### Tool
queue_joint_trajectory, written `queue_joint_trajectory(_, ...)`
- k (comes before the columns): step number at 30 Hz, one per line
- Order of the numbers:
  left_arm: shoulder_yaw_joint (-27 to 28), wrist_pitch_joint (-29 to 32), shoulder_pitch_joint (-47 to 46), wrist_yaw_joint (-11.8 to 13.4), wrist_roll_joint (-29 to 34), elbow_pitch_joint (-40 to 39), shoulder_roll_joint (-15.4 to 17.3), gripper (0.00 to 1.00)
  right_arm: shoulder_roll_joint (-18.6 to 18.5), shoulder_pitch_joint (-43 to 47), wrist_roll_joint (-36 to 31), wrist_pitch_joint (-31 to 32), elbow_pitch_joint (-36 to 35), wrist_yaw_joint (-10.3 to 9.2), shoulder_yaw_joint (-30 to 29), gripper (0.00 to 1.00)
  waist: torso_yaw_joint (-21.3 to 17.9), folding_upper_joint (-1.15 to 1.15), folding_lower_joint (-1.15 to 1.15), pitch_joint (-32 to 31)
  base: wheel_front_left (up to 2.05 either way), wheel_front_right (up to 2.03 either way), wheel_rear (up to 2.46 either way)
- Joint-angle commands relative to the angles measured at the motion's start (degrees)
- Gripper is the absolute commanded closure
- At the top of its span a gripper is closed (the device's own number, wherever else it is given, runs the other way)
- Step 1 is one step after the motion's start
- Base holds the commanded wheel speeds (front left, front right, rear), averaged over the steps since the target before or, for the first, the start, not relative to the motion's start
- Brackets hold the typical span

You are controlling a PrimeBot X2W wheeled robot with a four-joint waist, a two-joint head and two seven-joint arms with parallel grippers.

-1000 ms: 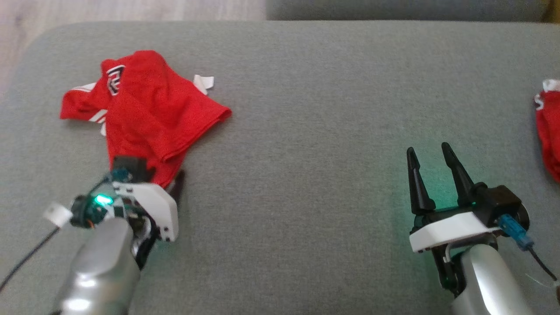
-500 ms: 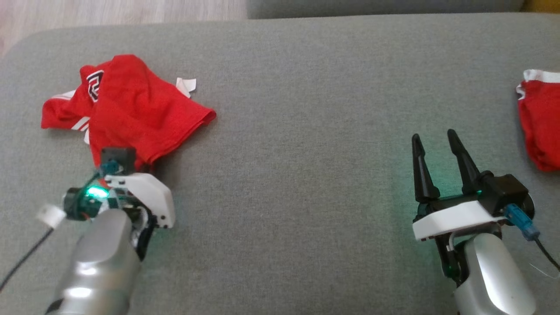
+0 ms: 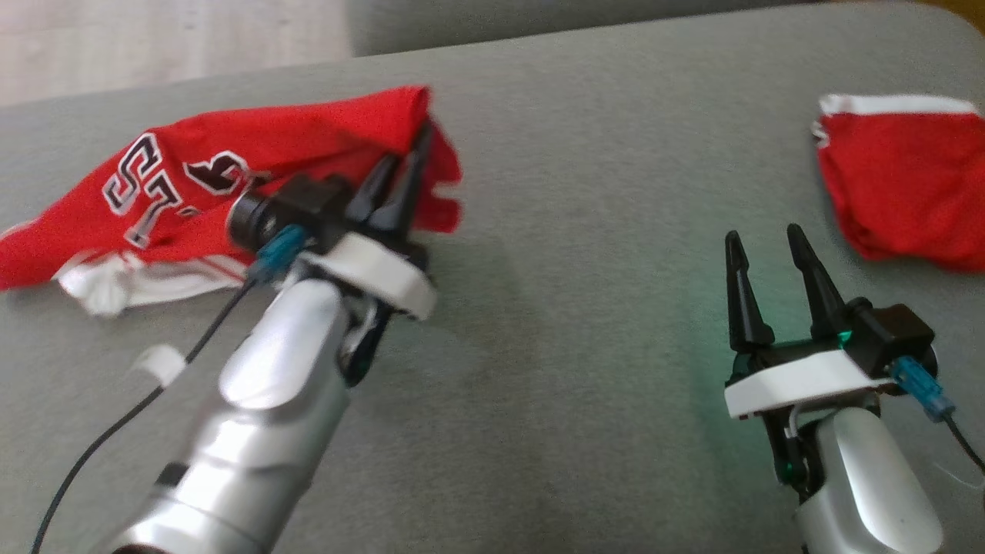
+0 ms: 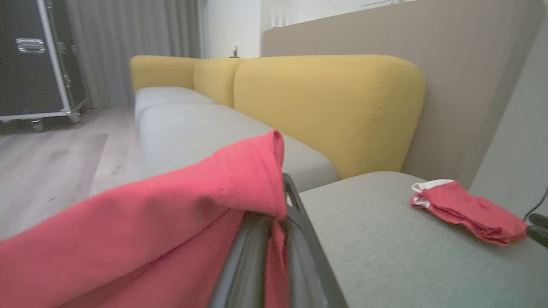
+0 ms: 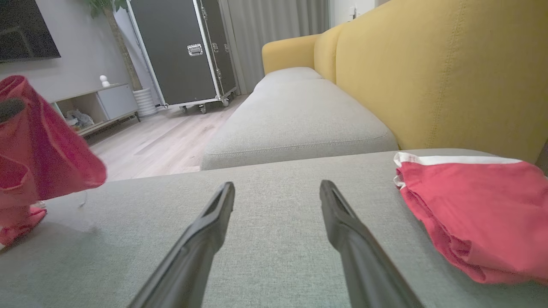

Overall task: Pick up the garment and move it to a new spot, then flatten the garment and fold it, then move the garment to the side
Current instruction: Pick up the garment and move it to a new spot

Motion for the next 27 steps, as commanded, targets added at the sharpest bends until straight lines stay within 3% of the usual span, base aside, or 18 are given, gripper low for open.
queue_joint_trajectory(1, 0.0, -0.7, -3.9, -0.3, -0.4, -3.4, 0.0, 1.00, -0.1, -2.7, 0.7, -0.6, -2.5, -0.05, 1.8, 0.00, -3.4, 0.00, 0.00, 1.7, 0.00, 0.00, 0.00)
queue_joint_trajectory(15, -8.0, -1.2, -12.2, -0.2, -3.2, -9.6, -2.4, 1.00, -0.1, -6.2, 5.6, -0.6, -5.1, -0.05, 4.3, 0.00, -14.9, 0.00, 0.00, 8.0, 0.00, 0.00, 0.00)
queue_joint_trajectory(16, -9.0, -1.2, -12.3, 0.2, -3.9, -9.9, -2.4, 0.19, -0.1, -6.3, 5.7, -0.6, -5.2, -0.05, 4.3, 0.00, -15.1, 0.00, 0.00, 8.2, 0.00, 0.00, 0.00)
queue_joint_trajectory(17, -9.9, -1.2, -12.4, 0.7, -4.4, -9.9, -2.4, 0.00, -0.1, -6.4, 5.8, -0.6, -5.3, -0.05, 4.3, 0.00, -15.2, 0.00, 0.00, 8.3, 0.00, 0.00, 0.00)
queue_joint_trajectory(22, -11.2, -1.2, -11.7, 2.6, -5.3, -9.0, -2.4, 0.00, -0.1, -6.4, 5.6, -0.6, -5.7, -0.05, 3.0, 0.00, -13.5, 0.00, 0.00, 8.3, 0.00, 0.00, 0.00)
queue_joint_trajectory(27, -7.1, -1.2, -8.6, 3.1, -3.7, -8.4, -2.3, 0.00, -0.1, -5.8, 3.8, -0.6, -5.9, -0.05, 1.6, 0.00, -9.0, 0.00, 0.00, 6.4, 0.00, 0.00, 0.00)
